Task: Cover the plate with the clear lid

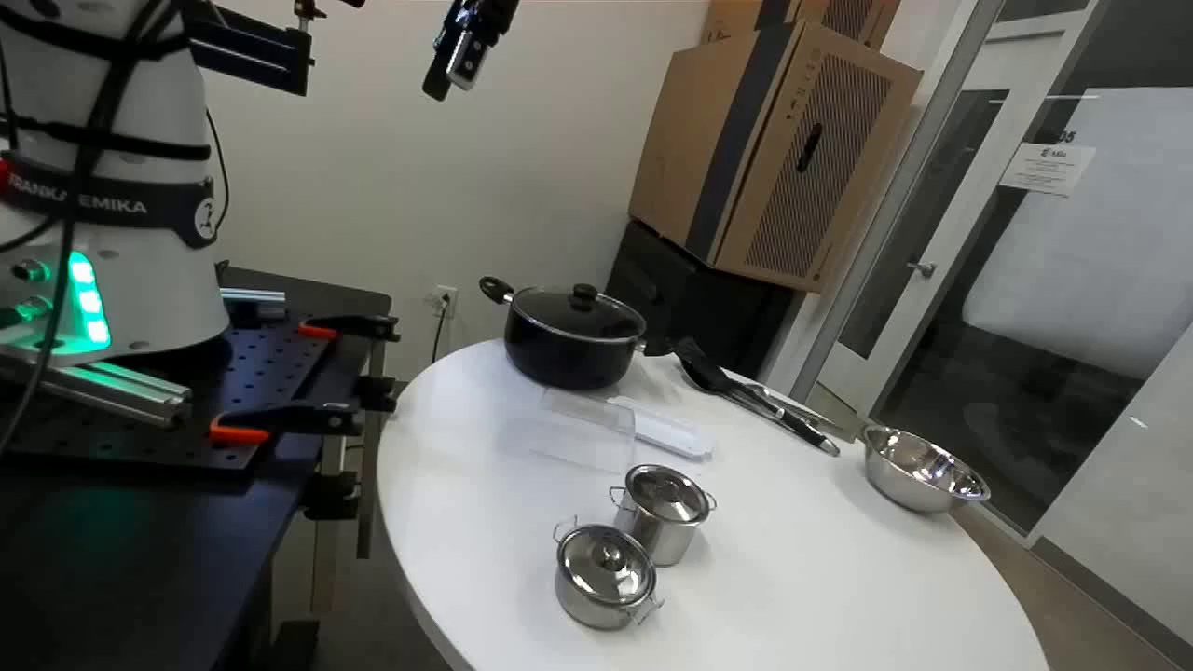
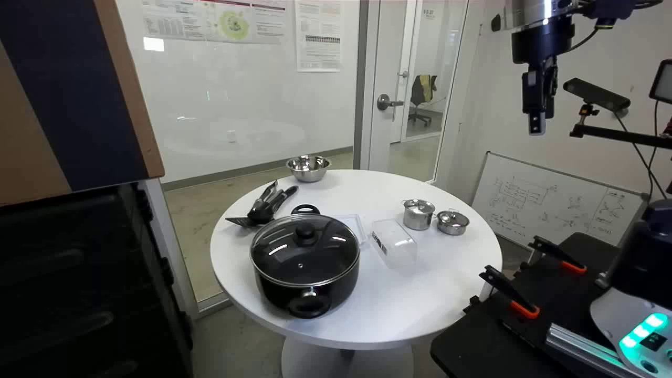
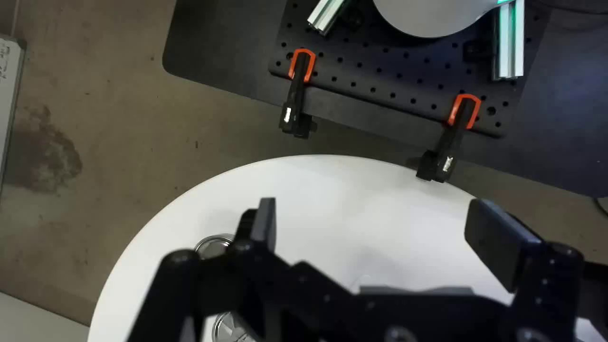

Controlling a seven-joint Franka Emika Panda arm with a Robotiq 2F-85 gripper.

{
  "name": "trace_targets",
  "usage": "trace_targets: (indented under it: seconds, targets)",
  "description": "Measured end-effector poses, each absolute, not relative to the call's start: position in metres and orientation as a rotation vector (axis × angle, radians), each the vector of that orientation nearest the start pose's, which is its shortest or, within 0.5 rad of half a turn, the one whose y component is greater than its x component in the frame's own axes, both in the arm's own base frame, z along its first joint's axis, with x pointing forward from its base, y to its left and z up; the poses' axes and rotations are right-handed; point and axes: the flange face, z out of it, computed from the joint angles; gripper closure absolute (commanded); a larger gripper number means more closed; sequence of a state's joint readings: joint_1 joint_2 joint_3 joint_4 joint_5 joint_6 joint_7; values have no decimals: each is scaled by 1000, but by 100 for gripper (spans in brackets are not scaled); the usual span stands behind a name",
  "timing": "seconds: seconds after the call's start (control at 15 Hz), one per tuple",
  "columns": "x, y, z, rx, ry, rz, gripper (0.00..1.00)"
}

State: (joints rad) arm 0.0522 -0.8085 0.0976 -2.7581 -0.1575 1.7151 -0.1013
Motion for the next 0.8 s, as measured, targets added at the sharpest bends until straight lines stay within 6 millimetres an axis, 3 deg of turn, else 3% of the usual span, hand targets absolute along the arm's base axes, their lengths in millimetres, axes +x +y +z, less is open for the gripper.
trace_targets:
  seconds: [0.8]
  targets:
    - [276, 24, 422, -3313, -405, 397, 0]
